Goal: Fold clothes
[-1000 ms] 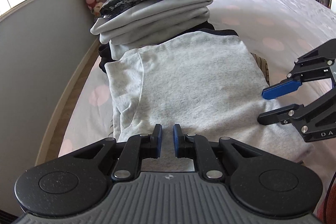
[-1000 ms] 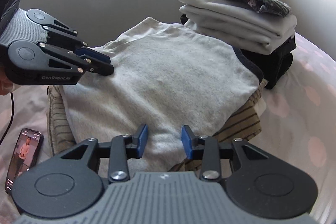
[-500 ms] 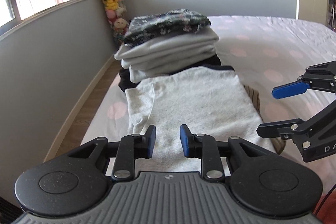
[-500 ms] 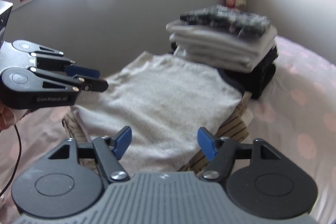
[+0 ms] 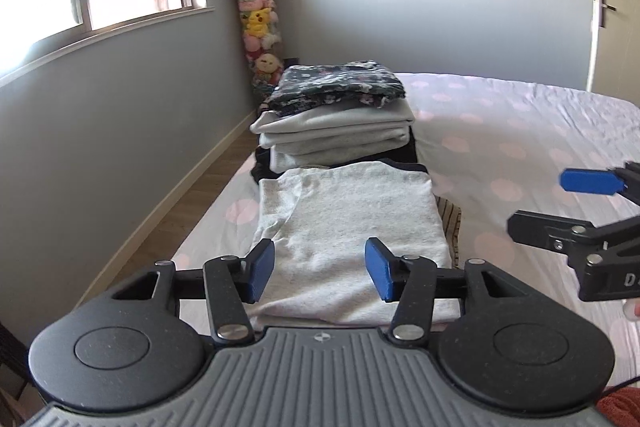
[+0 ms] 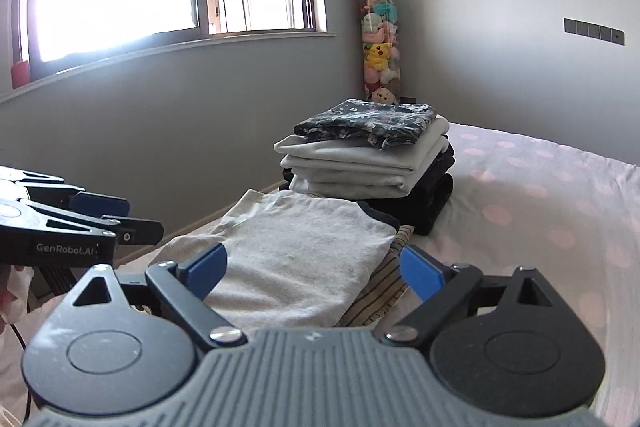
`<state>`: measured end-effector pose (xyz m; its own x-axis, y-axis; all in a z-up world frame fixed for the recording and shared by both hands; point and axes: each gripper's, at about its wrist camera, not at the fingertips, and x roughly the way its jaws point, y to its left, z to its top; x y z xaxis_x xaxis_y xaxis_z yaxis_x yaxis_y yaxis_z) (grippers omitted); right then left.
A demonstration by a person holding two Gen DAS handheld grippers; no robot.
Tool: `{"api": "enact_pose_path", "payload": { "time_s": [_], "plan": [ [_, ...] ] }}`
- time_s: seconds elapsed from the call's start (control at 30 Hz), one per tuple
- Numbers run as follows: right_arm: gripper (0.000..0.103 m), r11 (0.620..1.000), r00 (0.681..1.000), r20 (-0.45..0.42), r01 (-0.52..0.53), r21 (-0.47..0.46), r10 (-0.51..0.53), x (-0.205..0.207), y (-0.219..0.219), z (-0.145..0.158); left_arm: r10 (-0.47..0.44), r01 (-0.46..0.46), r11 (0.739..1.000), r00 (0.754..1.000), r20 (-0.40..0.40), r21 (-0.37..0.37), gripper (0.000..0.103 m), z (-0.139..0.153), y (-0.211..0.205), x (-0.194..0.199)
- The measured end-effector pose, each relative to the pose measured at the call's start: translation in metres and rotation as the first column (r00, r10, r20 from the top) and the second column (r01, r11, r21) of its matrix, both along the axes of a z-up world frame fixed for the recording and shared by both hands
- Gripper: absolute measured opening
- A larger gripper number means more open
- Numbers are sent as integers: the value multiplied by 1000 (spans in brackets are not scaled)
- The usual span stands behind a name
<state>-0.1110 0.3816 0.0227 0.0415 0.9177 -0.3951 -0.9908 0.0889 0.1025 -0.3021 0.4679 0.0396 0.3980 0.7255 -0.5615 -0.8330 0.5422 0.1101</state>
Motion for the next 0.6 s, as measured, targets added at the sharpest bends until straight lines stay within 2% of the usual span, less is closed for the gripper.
{"api": "enact_pose_path", "payload": {
  "time_s": [0.17, 0.33, 0.47, 0.6],
  "plan": [
    [98, 1000, 999, -39, 16, 8, -15, -2, -25, -4, 65, -65, 998, 998, 10, -12, 60, -5, -19, -5],
    [100, 998, 993, -98, 60, -13, -61, -2, -39, -14, 136, -134, 989, 990, 35, -60, 60, -22, -39, -4],
    [100, 997, 999, -18, 35, -68, -36, -13, -46, -22, 195, -189, 976, 980, 46, -104, 61, -37, -52, 0],
    [100, 996, 999, -23, 32, -80, -34, -15, -58, -26, 245, -235, 961, 968, 53, -148, 66, -49, -65, 2]
  ]
}}
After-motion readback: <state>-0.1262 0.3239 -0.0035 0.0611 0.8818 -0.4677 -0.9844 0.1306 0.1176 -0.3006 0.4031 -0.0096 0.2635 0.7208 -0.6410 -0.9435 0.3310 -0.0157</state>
